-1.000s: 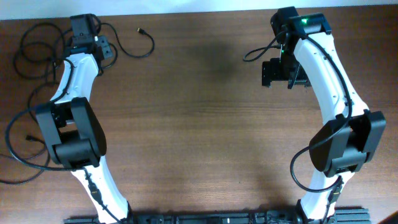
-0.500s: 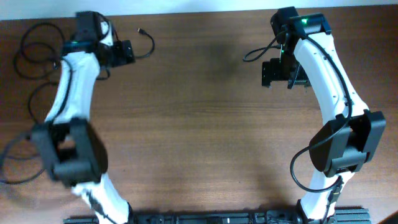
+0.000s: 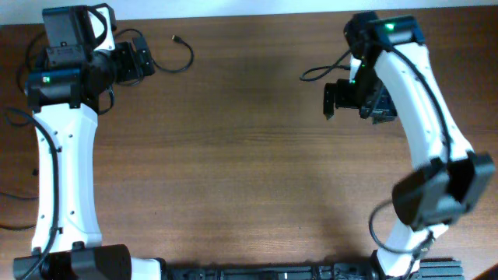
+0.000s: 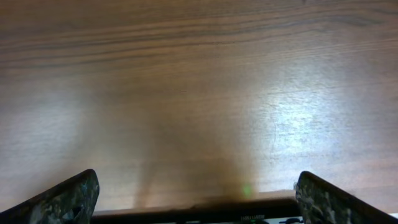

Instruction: Untangle cables

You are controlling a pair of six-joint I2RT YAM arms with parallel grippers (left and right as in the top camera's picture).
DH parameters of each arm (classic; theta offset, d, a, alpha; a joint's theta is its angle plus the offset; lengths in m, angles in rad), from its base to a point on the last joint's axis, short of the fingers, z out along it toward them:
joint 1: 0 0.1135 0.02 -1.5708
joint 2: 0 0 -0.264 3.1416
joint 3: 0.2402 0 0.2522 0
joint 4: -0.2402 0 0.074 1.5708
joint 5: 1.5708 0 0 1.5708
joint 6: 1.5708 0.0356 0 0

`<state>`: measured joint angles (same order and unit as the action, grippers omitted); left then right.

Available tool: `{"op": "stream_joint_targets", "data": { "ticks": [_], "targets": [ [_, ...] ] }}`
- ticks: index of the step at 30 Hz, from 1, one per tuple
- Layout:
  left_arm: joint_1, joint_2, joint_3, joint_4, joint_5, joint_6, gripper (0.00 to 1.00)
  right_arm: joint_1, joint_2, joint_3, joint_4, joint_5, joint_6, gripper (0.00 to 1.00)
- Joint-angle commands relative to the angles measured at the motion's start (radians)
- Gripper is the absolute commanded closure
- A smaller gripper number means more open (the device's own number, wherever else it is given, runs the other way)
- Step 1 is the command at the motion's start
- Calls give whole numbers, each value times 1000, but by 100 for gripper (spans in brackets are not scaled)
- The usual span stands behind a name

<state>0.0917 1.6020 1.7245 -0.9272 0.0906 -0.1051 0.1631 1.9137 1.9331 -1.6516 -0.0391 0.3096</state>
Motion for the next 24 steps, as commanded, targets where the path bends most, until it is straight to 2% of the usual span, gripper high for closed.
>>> {"op": "stream_joint_targets", "data": {
  "ticks": [1,6,9,20,24],
  "targets": [
    [2,2,-3,1,11,5,1,77,-246,20,-47,9,16,1],
    [2,2,-3,1,11,5,1,267,-566,-41,-47,34,12,1],
    [2,2,-3,1,11,5,1,321,-679,-127,-47,47,13,2],
    [2,2,-3,1,11,5,1,321,-643,-134,-44,55,-18,2],
    [2,2,-3,1,11,5,1,320,-655,-177,30,98,-55,2]
  ]
}}
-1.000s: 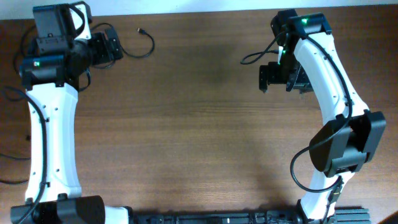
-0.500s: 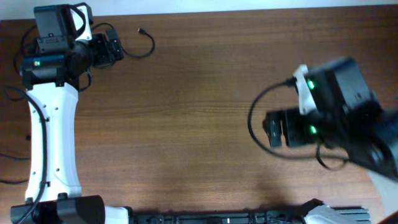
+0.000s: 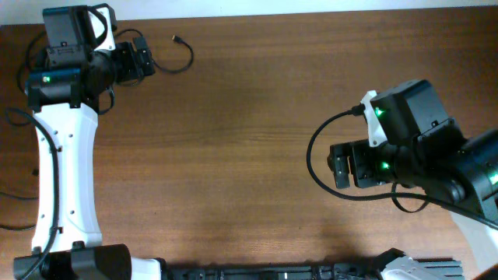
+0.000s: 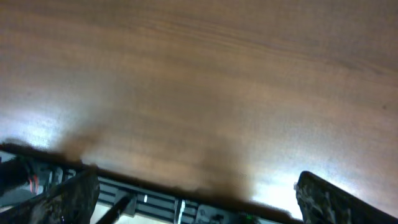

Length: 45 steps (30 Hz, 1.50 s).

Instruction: Untangle cables

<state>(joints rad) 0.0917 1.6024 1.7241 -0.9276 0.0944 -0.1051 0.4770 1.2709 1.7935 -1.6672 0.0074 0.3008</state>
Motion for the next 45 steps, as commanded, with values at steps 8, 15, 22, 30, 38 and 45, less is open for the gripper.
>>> {"op": "stream_joint_targets", "data": {
  "ticks": [8,15,22,30,38,45],
  "targets": [
    [2,2,-3,1,6,5,1,-282,-386,-581,517,-94,-271,1],
    [2,2,-3,2,7,5,1,-520,-808,-1015,803,-234,-312,1],
    [2,2,-3,2,7,5,1,-523,-1128,-1345,1086,-241,-311,2],
    [3,2,-3,1,6,5,1,-523,-1268,-1630,1486,-232,-272,2],
    [3,2,-3,1,7,5,1,-523,-1268,-1788,1666,-153,-152,1],
    [3,2,-3,-2,7,5,1,-523,-1263,-1788,1600,-154,-237,2]
  ]
}}
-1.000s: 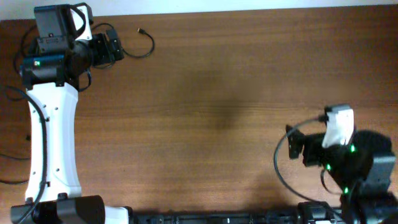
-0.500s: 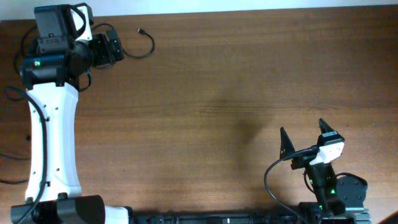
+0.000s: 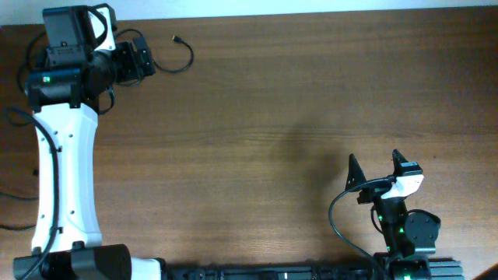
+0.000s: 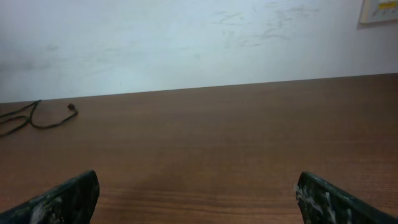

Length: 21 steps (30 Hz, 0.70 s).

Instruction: Untangle cables

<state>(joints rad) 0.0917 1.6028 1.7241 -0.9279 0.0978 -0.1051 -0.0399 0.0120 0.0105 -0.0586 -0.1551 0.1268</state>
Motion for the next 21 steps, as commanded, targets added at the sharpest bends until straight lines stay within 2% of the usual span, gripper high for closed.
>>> {"op": "stream_joint_targets", "data": {
  "ticks": [1,4,21],
  "targets": [
    [3,2,-3,-2,3,5,1,-6,-4,-5,-10,9,-87,2],
    [3,2,-3,-2,3,5,1,-6,-4,-5,-12,10,-157,2],
    [2,2,-3,-2,3,5,1,-7,-4,-5,-19,78,-108,2]
  ]
}}
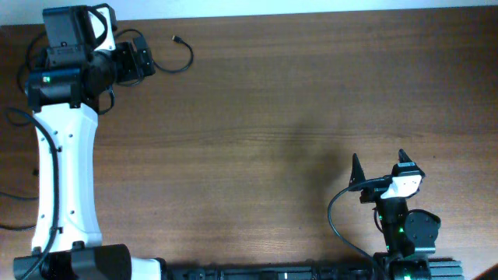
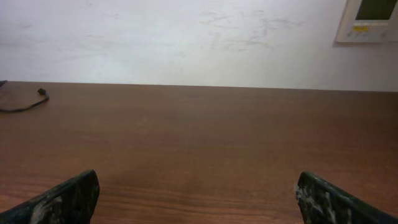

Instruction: Untangle cables

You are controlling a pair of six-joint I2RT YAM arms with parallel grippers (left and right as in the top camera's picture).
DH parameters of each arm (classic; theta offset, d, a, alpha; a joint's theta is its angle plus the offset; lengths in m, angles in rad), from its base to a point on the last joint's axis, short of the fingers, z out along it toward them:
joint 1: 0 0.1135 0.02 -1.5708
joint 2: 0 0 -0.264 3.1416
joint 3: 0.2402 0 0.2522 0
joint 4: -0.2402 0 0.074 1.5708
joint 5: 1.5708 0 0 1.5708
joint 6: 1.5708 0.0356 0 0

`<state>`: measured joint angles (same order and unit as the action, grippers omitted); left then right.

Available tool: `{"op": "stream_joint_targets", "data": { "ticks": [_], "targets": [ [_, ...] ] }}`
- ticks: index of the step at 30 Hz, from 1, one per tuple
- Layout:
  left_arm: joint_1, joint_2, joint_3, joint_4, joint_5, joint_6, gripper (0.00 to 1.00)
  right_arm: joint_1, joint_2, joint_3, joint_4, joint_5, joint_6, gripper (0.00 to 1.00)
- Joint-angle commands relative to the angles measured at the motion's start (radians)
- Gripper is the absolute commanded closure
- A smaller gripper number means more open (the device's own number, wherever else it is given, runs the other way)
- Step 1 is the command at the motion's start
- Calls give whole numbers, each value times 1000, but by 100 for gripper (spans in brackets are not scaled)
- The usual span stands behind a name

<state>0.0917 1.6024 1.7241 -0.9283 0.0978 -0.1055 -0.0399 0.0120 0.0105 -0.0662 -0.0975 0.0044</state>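
Observation:
A thin black cable [image 1: 185,56] lies at the table's far left, its free plug [image 1: 175,37] pointing away from the arm. Its other end runs to the fingertips of my left gripper [image 1: 145,57]; the overhead view does not show whether those fingers are closed on it. My right arm is folded at the near right edge, and my right gripper [image 1: 380,165] is wide open and empty. In the right wrist view the fingers [image 2: 68,199] frame bare wood, with the cable's plug end [image 2: 41,93] far off at the left.
The wooden table [image 1: 257,140] stretches between the two arms. The left arm's white link [image 1: 66,179] runs along the left side. A white wall [image 2: 186,37] stands behind the far edge, with a small panel [image 2: 372,18] on it at the right.
The right gripper has shifted a touch to the right at the near edge, so the cable plug sits further left in its wrist view. The left arm and the cable have not moved.
The right arm was stretched out over the far right of the table, gripper open above bare wood. It then stood raised and drawn back toward the near edge. Later it was folded at the near right edge, where it still is. The left arm stayed at the cable throughout.

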Motion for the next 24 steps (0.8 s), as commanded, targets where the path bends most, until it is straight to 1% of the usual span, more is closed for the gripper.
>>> {"op": "stream_joint_targets", "data": {
  "ticks": [1,22,24],
  "targets": [
    [2,2,-3,-2,3,5,1,-7,-4,-5,-11,21,14,2],
    [2,2,-3,-2,3,5,1,-7,-4,-5,-8,19,14,2],
    [3,2,-3,-36,-7,6,1,-7,-4,-5,-8,20,14,1]
  ]
}}
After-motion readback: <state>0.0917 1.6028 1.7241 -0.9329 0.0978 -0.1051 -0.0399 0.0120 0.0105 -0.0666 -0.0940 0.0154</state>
